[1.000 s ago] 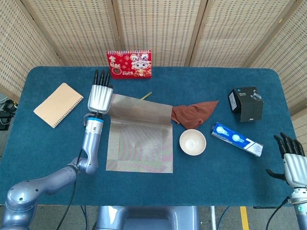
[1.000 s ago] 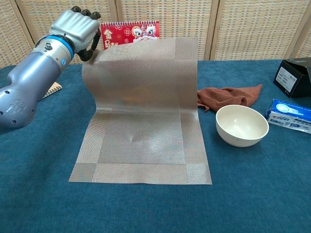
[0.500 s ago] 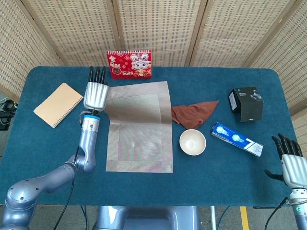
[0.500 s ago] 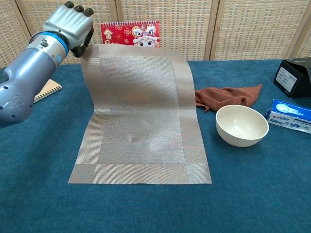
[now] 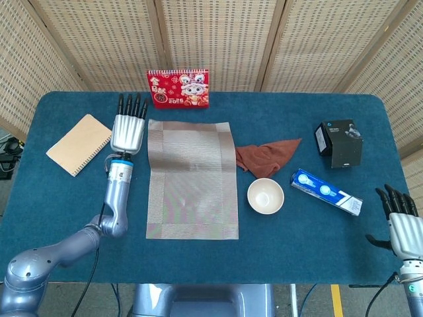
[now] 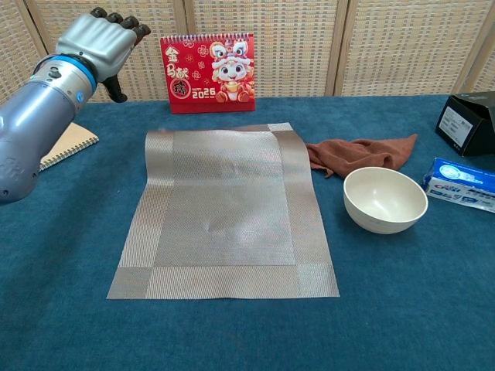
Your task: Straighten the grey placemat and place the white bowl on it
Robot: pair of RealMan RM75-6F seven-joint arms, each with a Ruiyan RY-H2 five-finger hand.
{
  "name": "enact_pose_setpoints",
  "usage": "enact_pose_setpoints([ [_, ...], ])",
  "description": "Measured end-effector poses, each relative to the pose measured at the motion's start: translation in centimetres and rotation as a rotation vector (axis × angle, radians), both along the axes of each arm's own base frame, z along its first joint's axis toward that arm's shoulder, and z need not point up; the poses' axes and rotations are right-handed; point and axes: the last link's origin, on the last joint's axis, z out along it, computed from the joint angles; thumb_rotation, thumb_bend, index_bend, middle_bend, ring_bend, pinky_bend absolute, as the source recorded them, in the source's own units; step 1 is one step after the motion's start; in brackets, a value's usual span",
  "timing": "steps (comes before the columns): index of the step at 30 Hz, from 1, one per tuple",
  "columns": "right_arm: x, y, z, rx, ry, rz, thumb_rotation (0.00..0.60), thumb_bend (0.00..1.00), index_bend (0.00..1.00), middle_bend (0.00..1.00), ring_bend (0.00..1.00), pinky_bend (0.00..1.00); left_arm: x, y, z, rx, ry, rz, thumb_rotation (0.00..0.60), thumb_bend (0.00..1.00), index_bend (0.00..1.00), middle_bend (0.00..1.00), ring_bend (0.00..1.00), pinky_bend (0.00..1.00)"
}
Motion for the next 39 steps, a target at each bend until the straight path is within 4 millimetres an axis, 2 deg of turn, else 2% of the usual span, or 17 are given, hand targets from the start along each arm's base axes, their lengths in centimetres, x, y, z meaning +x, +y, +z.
enact_pose_setpoints([
  [6, 0.2, 0.1, -0.2, 0.008, 0.002, 0.007, 0.6, 0.09, 0.05, 0.0, 0.0, 0.0, -1.0, -1.4, 1.2, -0.004, -0.078, -0.029, 0.6, 0.19, 0.03, 0.0, 0.0, 0.0],
  [12, 0.4, 0.3, -0.6, 0.022, 0.006, 0.015, 0.6, 0.09, 0.05, 0.0, 0.0, 0.0, -2.6, -4.3, 2.9, -0.035, -0.175, -0.061, 0.6, 0.19, 0.03, 0.0, 0.0, 0.0],
  [18, 0.7, 0.6, -1.1, 0.04, 0.014, 0.03, 0.6, 0.09, 0.05, 0.0, 0.0, 0.0, -5.8, -9.9, 5.7, -0.056, -0.266, -0.072, 0.6, 0.19, 0.02, 0.0, 0.0, 0.0],
  [22, 1.1, 0.8, -1.6, 0.055, 0.017, 0.044, 0.6, 0.09, 0.05, 0.0, 0.0, 0.0, -9.1, -14.9, 7.7, -0.077, -0.289, -0.027, 0.6, 0.19, 0.02, 0.0, 0.0, 0.0],
  [28, 1.5, 1.2, -2.0, 0.068, 0.018, 0.059, 0.6, 0.09, 0.05, 0.0, 0.0, 0.0, -12.3, -21.3, 9.2, -0.099, -0.318, 0.053, 0.6, 0.19, 0.02, 0.0, 0.0, 0.0],
  [34, 1.7, 1.5, -2.2, 0.079, 0.028, 0.067, 0.6, 0.08, 0.08, 0.0, 0.0, 0.0, -14.5, -25.4, 10.5, -0.071, -0.38, 0.103, 0.6, 0.19, 0.01, 0.0, 0.0, 0.0],
  [39, 1.7, 1.6, -2.8, 0.096, 0.043, 0.077, 0.6, 0.08, 0.11, 0.0, 0.0, 0.0, -15.6, -26.7, 11.0, -0.056, -0.38, 0.106, 0.6, 0.19, 0.01, 0.0, 0.0, 0.0],
])
